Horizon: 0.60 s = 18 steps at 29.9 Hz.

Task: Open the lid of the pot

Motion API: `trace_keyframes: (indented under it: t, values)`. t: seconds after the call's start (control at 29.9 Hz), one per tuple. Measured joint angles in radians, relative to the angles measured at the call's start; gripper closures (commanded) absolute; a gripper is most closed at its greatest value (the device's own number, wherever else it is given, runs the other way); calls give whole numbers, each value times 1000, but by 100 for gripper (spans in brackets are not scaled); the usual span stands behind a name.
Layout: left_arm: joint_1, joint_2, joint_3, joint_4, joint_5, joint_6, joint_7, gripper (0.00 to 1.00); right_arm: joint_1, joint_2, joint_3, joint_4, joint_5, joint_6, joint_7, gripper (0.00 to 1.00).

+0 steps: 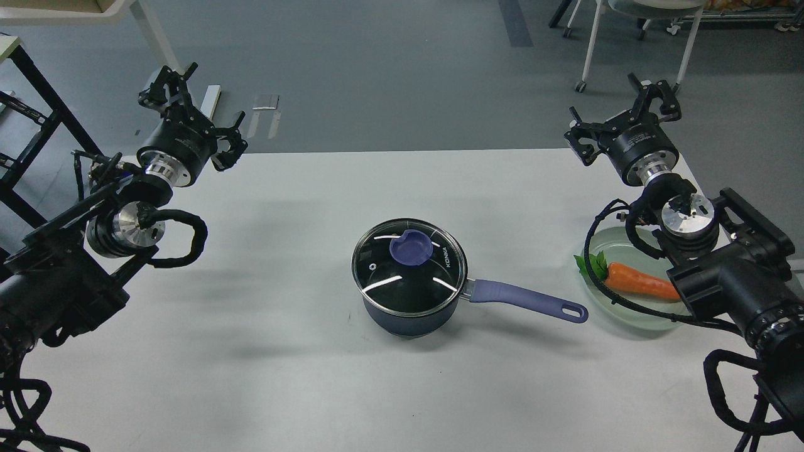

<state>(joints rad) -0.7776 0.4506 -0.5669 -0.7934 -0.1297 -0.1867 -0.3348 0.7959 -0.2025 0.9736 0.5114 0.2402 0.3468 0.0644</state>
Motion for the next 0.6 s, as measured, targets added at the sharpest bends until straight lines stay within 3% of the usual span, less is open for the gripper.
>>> trace_keyframes:
  t: [0.37,0.5,0.6]
  values:
    - [2,3,16,0,13,14,7,0,0,-7,-45,8,-3,4,2,0]
    - [2,12,11,-5,12,12,55,0,2,-27,-76,31,-10,6,13,0]
    - [2,13,11,-19,14,14,108,0,-4,-113,-168,112,-13,4,17,0]
